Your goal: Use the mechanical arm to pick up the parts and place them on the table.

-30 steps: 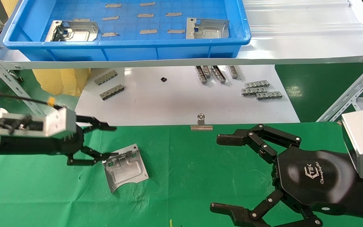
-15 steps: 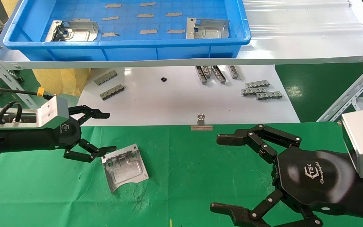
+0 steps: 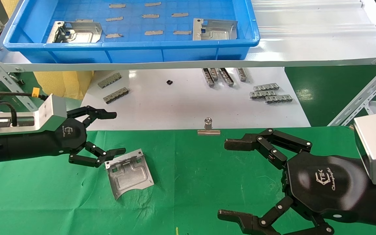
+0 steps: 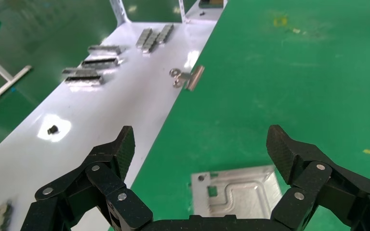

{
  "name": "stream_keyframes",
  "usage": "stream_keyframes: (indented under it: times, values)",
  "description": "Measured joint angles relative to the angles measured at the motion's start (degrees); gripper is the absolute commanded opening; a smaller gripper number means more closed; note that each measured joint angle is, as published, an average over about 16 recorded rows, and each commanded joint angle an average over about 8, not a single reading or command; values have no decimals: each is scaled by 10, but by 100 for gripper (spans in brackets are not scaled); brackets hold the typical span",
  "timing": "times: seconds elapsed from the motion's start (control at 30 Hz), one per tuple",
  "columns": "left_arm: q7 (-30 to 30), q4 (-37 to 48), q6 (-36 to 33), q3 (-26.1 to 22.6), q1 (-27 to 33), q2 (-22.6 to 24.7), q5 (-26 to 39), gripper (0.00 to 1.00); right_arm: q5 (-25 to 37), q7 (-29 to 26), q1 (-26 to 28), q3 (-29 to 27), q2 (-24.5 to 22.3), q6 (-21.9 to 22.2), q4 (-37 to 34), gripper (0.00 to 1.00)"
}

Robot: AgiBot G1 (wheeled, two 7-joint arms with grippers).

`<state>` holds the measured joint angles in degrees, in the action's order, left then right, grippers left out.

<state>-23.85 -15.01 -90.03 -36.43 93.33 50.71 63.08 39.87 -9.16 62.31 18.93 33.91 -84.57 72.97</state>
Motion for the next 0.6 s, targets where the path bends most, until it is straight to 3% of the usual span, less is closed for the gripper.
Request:
stream_keyframes:
  times: [0.6]
  values:
    - [134, -227, 17, 79, -123, -61, -82, 100, 0, 0, 0, 0, 0, 0, 0, 100]
